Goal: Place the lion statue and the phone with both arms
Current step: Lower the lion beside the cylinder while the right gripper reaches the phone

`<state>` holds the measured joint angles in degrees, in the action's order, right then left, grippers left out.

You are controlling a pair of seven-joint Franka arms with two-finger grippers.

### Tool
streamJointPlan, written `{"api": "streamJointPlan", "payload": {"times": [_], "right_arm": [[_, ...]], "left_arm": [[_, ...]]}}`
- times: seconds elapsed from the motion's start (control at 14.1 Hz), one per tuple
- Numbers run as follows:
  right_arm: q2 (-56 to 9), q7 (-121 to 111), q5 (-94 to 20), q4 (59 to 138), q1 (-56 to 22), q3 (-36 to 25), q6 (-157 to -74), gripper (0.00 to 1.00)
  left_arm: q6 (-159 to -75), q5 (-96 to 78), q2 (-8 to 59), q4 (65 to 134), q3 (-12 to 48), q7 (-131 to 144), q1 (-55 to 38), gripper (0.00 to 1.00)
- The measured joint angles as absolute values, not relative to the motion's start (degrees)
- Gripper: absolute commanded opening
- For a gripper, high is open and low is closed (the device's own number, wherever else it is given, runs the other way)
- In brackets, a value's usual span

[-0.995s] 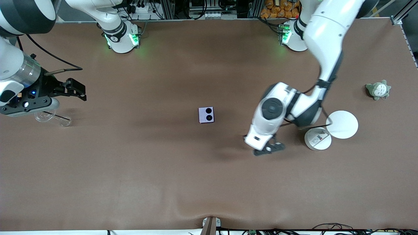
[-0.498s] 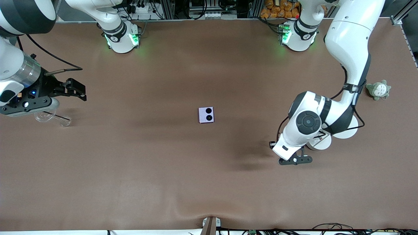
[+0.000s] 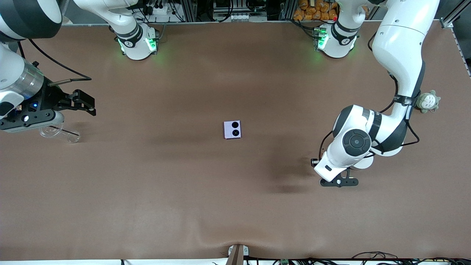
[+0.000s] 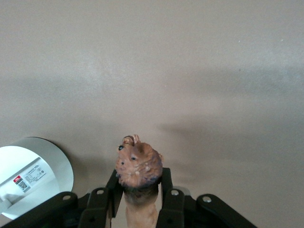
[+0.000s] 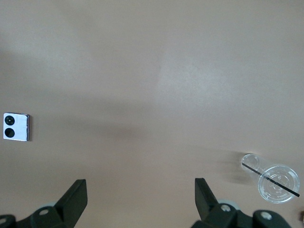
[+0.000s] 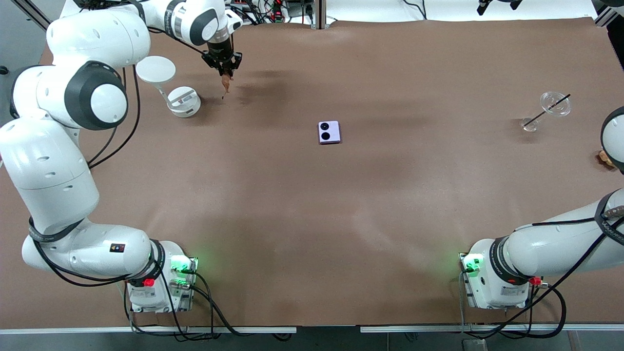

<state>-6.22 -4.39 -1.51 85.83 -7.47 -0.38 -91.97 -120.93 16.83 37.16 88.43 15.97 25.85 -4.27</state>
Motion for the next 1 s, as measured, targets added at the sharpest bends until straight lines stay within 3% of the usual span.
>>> {"api": "streamJointPlan", "payload": {"times": [0.43, 1.0], "right_arm": [[-8.3, -4.5, -4.2, 86.2, -7.9, 0.0, -91.8, 1.00], [-16.3, -4.5, -4.4, 86.2, -14.8, 0.1, -94.7, 1.00]], "left_arm": [[-119.0, 16.8, 37.2, 89.4, 16.0, 23.1, -2.7, 0.00], [-120.1, 16.8, 37.5, 95.0, 16.2, 22.3, -0.9, 0.00]]}}
